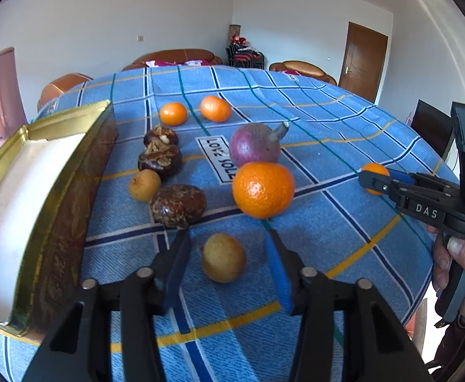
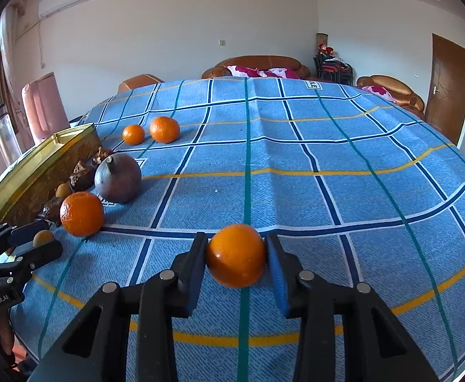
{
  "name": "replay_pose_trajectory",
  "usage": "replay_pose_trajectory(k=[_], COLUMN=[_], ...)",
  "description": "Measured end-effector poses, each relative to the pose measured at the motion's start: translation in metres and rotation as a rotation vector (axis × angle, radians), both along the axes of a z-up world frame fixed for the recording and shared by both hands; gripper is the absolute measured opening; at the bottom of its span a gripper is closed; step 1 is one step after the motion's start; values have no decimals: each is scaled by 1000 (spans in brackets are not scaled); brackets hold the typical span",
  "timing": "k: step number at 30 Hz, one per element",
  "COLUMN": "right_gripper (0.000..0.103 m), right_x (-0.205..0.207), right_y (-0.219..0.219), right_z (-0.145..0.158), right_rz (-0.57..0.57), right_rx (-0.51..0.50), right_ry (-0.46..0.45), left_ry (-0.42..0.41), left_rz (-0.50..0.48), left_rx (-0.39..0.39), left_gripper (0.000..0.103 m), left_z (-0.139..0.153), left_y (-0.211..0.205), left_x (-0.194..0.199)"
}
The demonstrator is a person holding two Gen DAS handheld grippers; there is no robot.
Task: Organize fruits
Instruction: 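Grasp the mandarin orange with the right tool while the left tool reaches toward a small brown fruit, then close the left tool on the small brown fruit while the right tool lifts the orange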
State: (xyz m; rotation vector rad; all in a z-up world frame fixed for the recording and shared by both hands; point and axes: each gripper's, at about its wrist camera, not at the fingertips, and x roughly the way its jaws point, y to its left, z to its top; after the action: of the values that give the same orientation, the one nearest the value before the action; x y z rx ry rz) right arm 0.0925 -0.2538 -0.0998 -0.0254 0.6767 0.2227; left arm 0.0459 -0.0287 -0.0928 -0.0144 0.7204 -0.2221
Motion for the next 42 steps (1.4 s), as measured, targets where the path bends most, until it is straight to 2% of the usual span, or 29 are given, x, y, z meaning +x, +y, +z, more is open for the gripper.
replay_pose_trajectory(k=[2,8,18,42], right_gripper=[39,39,38,39], right_x=[-1,-4,-16,-44], right_y=[1,4,9,41], right_z=[0,0,6,23], right_rz=[9,38,93,240], right_rx=[-1,-4,4,58], right_ry=[-1,-13,-107,-190], left_ry=[-2,-11,-66,-211], left_rz=[0,-10,-32,1], left_rx=[-7,-14,-9,32], left_gripper=[43,27,27,27], left_z=[-1,-1,5,27], left_y=[0,0,-2,1], left_x=[0,-1,-7,-24])
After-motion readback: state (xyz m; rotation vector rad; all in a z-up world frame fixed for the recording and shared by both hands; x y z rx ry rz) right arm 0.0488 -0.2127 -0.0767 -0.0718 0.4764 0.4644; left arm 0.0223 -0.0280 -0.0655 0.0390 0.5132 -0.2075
